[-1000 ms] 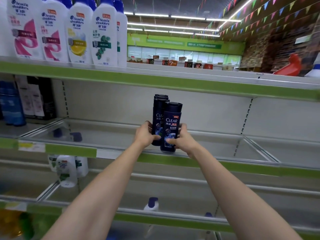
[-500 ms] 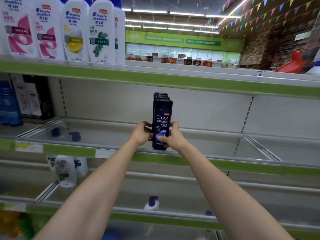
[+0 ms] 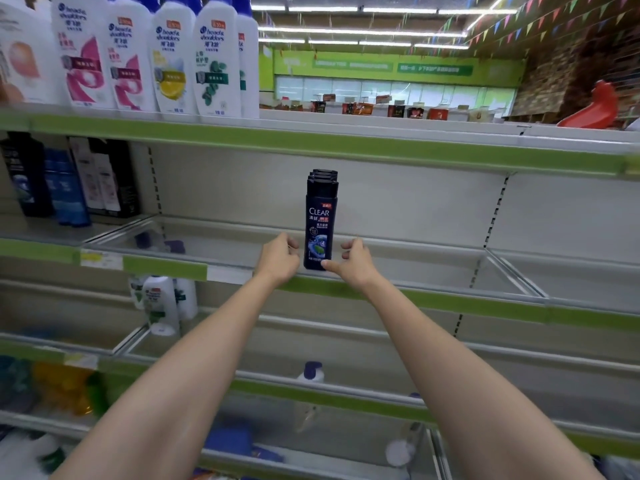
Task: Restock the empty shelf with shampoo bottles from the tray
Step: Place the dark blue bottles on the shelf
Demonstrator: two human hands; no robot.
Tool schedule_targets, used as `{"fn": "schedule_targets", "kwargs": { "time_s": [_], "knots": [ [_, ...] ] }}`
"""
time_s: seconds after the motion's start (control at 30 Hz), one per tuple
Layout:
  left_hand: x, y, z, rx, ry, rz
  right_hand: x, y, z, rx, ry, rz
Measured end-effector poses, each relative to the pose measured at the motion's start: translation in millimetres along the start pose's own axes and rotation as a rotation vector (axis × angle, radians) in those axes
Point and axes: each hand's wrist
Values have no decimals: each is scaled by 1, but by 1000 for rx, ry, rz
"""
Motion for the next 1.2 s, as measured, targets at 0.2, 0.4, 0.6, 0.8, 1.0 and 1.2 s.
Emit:
{"fn": "schedule_targets", "kwargs": {
  "time_s": [0.2,0.4,0.6,0.8,1.0,1.2],
  "knots": [
    [16,-71,10,35,187,-90,-24,-57,22,-61,-305,-168],
    [64,-149,-8,-29,321,-326,-30,-122,93,37,-457,-378],
    [126,-219,-33,3,448,-596,-31,-177,176,163,-547,-535],
    [189,-271,-80,51,592,-868,-18,-224,257,345,-590,-621],
    [238,-316,-120,64,614,-1007,2,-268,328,502,-571,-684],
    [276,-357,-155,-6,593,-1141,10,-310,389,670,-514,-711]
  ]
}}
Point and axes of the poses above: each hand's wrist, its own y-axis towards the middle knuckle, its own x-axis out of the palm, z = x × y, and after that the axes turned 11 degrees about y, right-handed
